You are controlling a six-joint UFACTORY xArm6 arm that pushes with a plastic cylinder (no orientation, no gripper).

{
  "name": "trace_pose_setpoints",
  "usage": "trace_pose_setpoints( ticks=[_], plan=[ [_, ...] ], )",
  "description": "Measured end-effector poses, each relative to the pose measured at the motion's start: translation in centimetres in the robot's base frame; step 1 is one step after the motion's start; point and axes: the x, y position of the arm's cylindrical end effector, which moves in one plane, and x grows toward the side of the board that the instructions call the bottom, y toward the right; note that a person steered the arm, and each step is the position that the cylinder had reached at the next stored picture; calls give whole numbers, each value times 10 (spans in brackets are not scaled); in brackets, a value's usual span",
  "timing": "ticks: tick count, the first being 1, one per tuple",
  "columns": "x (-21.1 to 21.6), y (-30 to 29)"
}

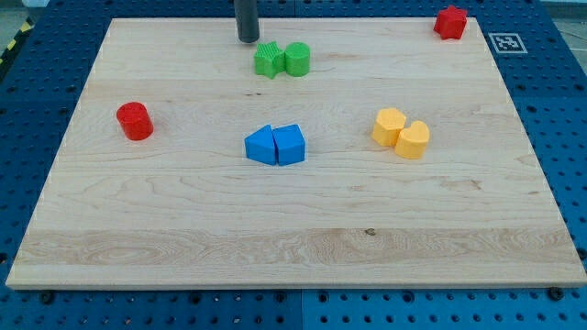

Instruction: Slide the red circle towards the bottom

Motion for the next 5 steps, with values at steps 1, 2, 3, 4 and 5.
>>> trace_pose_setpoints(
  ticks=[1,2,3,4,5],
  plan=[
    [21,-32],
    [31,-73],
    [68,-74],
    [111,-84],
    [145,-100]
  ],
)
